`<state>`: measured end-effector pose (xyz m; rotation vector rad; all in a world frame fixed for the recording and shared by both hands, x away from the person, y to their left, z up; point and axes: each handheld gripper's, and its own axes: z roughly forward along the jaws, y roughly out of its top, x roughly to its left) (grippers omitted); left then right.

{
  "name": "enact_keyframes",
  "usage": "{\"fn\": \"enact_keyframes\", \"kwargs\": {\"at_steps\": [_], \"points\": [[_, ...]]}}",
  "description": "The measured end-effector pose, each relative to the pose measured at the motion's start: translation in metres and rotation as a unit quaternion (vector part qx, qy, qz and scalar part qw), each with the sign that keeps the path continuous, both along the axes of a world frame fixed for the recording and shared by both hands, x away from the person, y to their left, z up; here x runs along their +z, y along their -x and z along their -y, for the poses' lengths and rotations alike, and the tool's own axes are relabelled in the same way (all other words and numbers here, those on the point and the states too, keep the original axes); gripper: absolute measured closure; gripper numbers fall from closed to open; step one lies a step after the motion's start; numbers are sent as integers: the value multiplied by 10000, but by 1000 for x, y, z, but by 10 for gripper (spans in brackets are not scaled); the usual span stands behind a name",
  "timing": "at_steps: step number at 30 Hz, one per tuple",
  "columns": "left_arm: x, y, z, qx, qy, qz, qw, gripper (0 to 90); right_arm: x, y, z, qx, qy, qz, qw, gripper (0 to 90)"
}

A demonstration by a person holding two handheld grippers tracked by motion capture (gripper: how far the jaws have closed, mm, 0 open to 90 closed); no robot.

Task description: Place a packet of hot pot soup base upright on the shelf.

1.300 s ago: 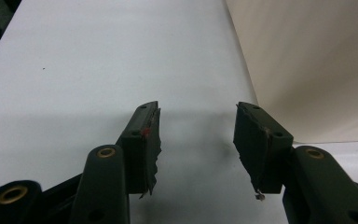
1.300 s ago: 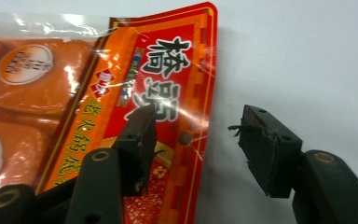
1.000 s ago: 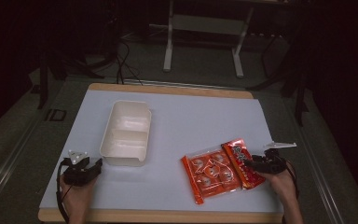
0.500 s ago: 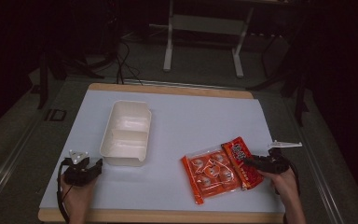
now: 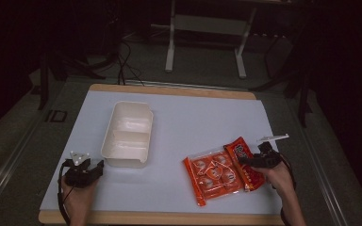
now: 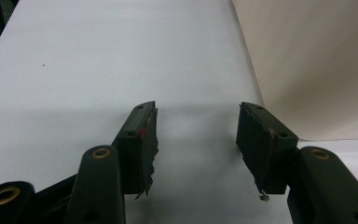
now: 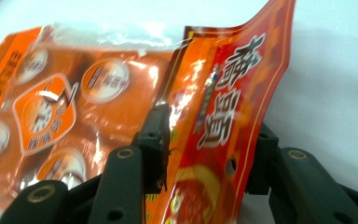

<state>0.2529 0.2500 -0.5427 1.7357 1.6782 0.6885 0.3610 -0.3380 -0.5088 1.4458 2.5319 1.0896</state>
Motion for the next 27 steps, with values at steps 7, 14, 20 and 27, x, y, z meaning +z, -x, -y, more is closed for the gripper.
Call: {"fn": "enact_keyframes", "kwargs": {"at_steps": [7,14,20,27], "points": [[0,0,0,-7,-11,-4,10000,478,-6,-17,-10,140,81,-466,9988,700],[0,0,1,-12,-41,-11,10000,477,-8,-21,-13,352,146,-710,9967,785],[0,0,1,-13,-45,-12,10000,476,-5,-22,-20,329,342,-845,9953,887],[0,0,1,-20,-59,-21,10000,476,1,-19,-27,351,640,-731,9946,896]]}}
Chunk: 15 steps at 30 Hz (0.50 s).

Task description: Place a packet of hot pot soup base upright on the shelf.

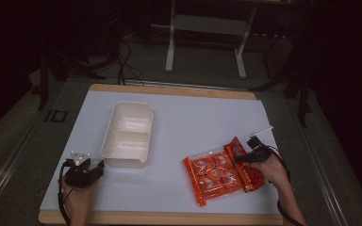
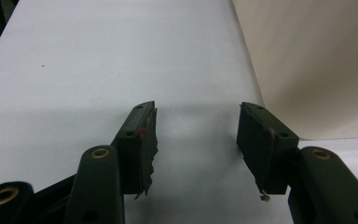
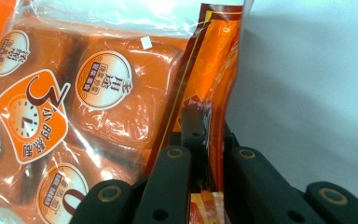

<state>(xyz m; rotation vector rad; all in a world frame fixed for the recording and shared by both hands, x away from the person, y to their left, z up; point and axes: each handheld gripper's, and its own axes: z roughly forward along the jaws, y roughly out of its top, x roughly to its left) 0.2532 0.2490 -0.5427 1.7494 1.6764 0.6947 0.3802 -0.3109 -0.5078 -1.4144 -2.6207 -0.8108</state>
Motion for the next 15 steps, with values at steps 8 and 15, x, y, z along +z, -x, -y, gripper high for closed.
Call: {"fn": "enact_keyframes", "kwargs": {"at_steps": [8,15], "points": [[0,0,0,2,-8,-1,10000,477,4,1,-5,145,189,129,9996,895],[0,0,0,7,-25,-2,10000,477,8,3,-8,145,201,162,9996,897]]}}
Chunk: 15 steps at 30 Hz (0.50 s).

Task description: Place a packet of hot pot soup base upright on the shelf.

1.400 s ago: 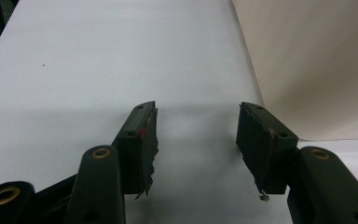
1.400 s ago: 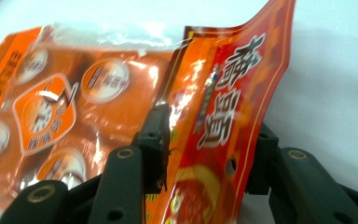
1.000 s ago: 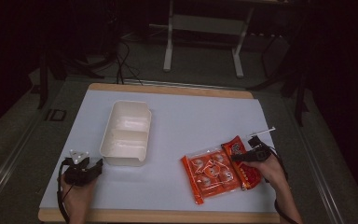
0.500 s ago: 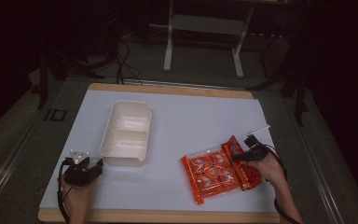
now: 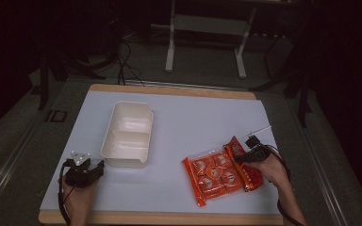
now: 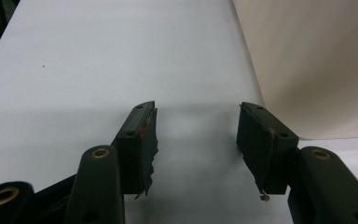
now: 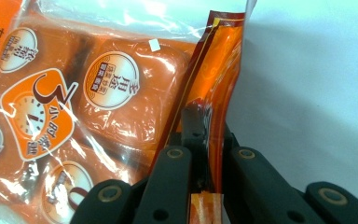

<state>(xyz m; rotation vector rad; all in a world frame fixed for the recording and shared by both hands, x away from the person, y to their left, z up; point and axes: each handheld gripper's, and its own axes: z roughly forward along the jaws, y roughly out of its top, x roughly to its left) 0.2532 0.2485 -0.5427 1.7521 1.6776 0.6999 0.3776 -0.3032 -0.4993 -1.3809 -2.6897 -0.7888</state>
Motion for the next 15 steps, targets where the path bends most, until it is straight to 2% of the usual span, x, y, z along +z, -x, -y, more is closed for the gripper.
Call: {"fn": "enact_keyframes", "kwargs": {"at_steps": [7,15], "points": [[0,0,0,0,-14,2,10000,477,11,0,-3,6,-196,177,9997,899],[0,0,0,0,-11,5,10000,477,21,-5,-13,90,-258,334,9991,900]]}}
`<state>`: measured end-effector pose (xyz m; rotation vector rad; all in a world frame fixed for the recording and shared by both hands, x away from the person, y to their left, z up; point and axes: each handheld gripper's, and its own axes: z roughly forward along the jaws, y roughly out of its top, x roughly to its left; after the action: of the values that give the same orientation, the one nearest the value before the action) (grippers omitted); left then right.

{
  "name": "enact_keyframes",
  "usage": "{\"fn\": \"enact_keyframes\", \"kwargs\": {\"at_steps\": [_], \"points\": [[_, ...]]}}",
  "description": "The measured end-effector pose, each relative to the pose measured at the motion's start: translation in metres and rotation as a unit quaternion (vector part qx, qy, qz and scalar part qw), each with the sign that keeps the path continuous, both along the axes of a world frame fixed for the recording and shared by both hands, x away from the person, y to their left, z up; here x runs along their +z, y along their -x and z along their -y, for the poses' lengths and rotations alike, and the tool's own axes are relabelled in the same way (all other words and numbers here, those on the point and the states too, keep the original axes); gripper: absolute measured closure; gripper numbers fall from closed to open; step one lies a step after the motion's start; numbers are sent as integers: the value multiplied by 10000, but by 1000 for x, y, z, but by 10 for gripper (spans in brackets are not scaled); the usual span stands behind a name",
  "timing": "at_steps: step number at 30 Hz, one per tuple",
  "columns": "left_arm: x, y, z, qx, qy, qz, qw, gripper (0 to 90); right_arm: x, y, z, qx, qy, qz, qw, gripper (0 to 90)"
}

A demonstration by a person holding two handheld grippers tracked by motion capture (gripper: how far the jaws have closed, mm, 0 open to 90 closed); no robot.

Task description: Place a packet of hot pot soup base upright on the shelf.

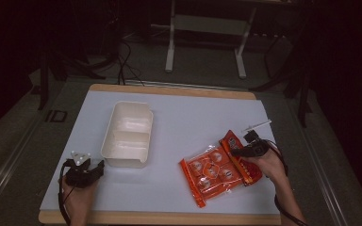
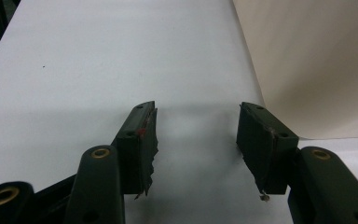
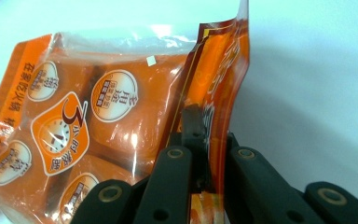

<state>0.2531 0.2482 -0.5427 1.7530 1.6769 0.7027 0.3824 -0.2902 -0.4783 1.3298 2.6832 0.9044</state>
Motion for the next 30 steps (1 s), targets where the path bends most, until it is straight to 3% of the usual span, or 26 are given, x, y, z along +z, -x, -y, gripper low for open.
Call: {"fn": "enact_keyframes", "kwargs": {"at_steps": [15,30], "points": [[0,0,1,29,-31,30,10000,468,24,-8,-14,150,-221,309,9992,899],[0,1,1,47,-40,41,10000,465,41,-18,-34,369,12,473,9982,898]]}}
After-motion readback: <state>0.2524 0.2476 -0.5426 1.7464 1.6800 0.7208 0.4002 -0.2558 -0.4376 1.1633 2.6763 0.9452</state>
